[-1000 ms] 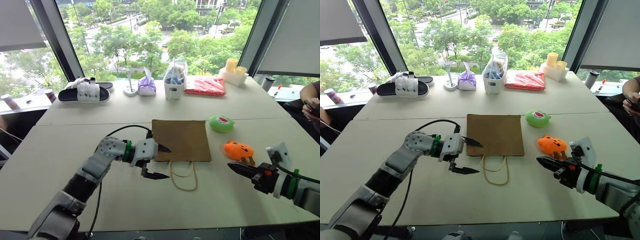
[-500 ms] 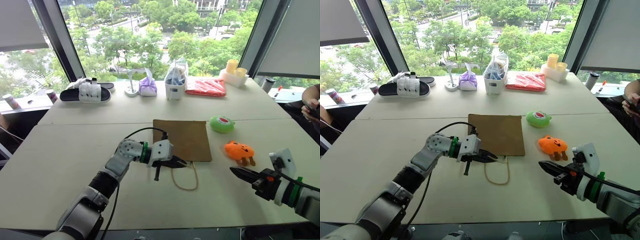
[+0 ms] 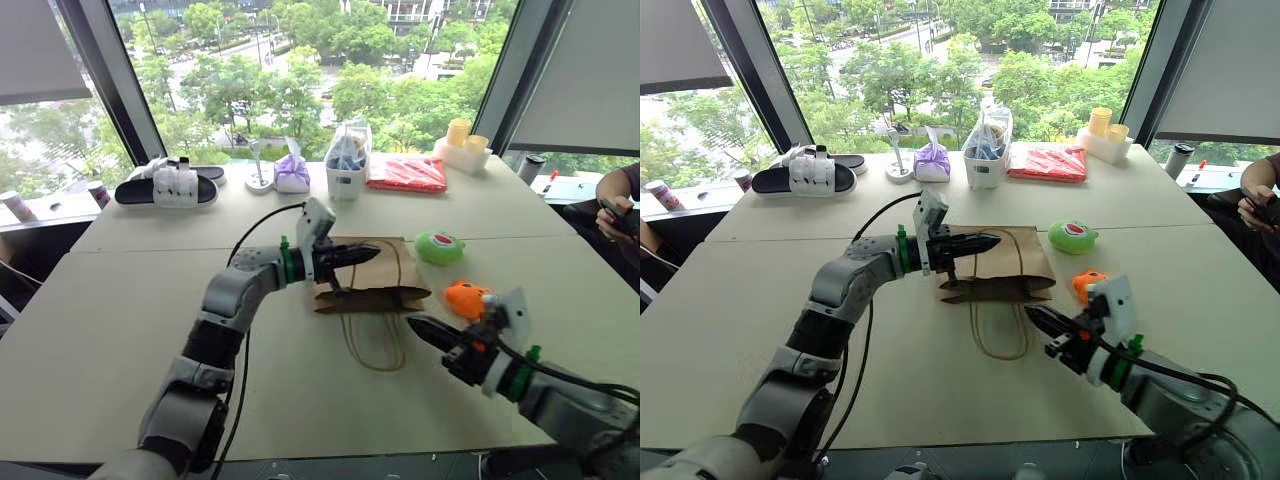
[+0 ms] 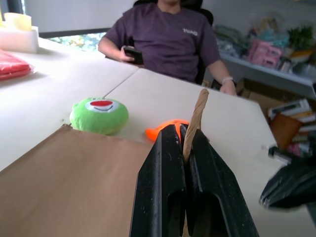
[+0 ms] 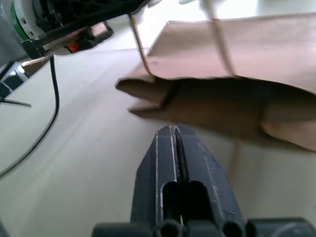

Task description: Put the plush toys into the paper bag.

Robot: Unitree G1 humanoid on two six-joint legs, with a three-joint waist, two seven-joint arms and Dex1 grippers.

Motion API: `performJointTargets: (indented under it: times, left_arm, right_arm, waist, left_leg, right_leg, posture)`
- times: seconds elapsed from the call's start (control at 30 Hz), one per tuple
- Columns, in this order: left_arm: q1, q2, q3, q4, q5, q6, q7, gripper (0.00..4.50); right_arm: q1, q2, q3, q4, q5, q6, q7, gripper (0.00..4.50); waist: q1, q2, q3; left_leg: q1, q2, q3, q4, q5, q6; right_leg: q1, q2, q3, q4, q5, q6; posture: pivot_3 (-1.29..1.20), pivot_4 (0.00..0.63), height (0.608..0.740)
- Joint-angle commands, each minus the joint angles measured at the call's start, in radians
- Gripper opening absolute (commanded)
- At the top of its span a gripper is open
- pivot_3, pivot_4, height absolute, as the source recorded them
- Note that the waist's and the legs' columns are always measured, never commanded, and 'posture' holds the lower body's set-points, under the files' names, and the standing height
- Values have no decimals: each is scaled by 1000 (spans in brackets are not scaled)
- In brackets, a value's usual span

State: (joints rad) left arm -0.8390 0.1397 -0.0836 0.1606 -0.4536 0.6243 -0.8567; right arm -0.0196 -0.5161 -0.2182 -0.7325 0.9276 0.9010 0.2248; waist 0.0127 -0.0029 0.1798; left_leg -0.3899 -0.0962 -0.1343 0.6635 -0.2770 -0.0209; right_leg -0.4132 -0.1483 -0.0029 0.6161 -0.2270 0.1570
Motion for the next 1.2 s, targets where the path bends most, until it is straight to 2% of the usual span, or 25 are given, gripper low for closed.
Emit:
performJointTargets:
  times: [0.03, 0.17, 0.43, 0.63, 0.87, 1.0, 1.2]
  left_arm:
    - [-27, -22, 53, -76, -62, 77, 77, 59]
    - [-24, -42, 62, -106, -94, 124, 115, 59]
    - [8, -41, 80, -166, -164, 162, 114, 59]
    - [10, -22, 65, -210, -182, 123, 78, 59]
    - [-71, 16, 52, -270, -224, 66, -43, 59]
    - [-87, 0, 91, -286, -303, 101, -34, 59]
    - [-46, 16, 70, -264, -284, 80, -32, 59]
  right_arm:
    - [-62, 44, 95, 25, -113, -61, -50, 0]
    - [-145, 76, 218, 159, -283, -127, -62, 0]
    - [-266, 164, 299, 463, -513, -286, -66, 0]
    - [-298, 200, 353, 538, -586, -285, -19, 0]
    - [-290, 204, 396, 554, -644, -235, 12, 0]
    - [-282, 210, 400, 560, -664, -231, 26, 0]
    - [-279, 227, 394, 567, -687, -236, 37, 0]
  waist:
    - [-2, 0, 0]
    - [-3, 0, 0]
    - [-6, 0, 0]
    - [-11, 0, 0]
    - [-10, 1, 0]
    - [-13, 1, 0]
    - [-25, 1, 0]
  left_leg:
    - [0, 0, 0, 0, 0, 0]
    - [0, -1, 0, 0, 0, -1]
    - [0, -1, 0, 0, 1, -2]
    - [0, -1, 0, -1, 4, -7]
    - [0, -1, 0, -1, 4, -7]
    - [0, -1, 0, -1, 4, -7]
    - [0, -1, 0, -1, 4, -7]
  right_leg:
    - [0, 0, 0, 0, 0, 0]
    - [0, 0, 0, 0, 0, 0]
    - [-1, 0, 0, 0, 0, 0]
    - [-2, 0, 1, 0, 0, 0]
    - [-2, 0, 1, 0, 0, 0]
    - [-2, 1, 1, 0, 0, 0]
    - [-1, 1, 1, 0, 0, 0]
  posture:
    - [0, 150, 740]
    - [0, 150, 740]
    - [0, 150, 740]
    - [0, 150, 740]
    - [0, 150, 740]
    - [0, 150, 740]
    - [0, 150, 740]
